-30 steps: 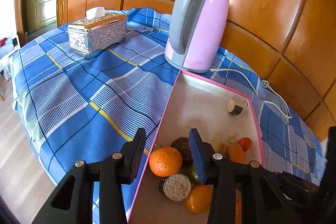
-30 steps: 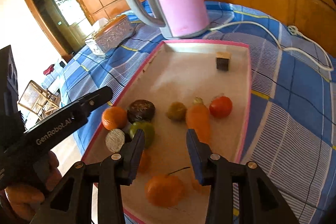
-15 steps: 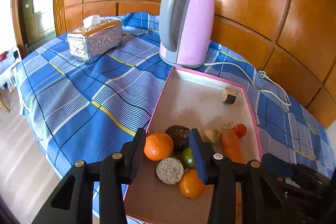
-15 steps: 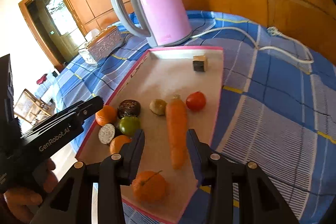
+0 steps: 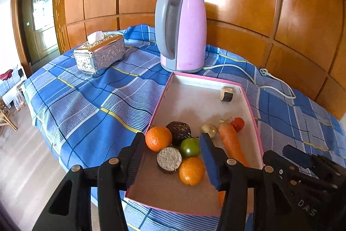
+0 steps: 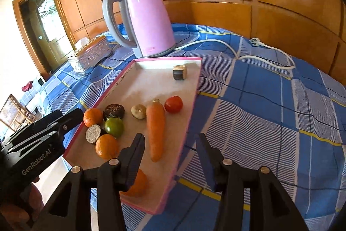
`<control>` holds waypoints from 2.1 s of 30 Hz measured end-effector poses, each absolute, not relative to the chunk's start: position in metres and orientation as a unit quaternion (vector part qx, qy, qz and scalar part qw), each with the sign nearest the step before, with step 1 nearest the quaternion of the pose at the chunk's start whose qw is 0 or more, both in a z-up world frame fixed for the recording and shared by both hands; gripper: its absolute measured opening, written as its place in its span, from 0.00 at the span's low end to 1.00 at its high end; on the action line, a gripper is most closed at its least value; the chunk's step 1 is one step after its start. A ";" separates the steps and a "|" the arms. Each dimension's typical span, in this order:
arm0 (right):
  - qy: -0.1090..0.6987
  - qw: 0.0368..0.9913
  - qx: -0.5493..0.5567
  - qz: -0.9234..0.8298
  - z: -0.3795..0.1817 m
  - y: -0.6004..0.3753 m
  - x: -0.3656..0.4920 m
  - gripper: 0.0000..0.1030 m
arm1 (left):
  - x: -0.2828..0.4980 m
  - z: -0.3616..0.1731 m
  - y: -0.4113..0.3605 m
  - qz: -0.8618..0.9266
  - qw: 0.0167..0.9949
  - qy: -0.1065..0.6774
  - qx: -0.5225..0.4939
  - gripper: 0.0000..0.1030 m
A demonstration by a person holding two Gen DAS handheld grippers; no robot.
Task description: Organize fruits
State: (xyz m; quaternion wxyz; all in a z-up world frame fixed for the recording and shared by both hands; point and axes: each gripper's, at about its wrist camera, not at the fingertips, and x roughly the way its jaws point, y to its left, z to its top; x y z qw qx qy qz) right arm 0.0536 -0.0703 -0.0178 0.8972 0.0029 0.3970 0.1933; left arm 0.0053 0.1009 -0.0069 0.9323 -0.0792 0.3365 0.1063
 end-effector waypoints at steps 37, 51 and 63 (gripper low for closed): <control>0.361 0.923 -0.036 0.130 -0.023 -0.082 0.021 0.53 | -0.015 -0.018 0.079 0.096 0.936 0.334 -0.057 0.88; 0.355 0.924 -0.044 0.132 -0.020 -0.078 0.018 0.53 | -0.015 -0.015 0.080 0.094 0.936 0.332 -0.064 0.88; 0.358 0.923 -0.043 0.132 -0.022 -0.078 0.018 0.53 | -0.014 -0.018 0.081 0.097 0.934 0.338 -0.065 0.89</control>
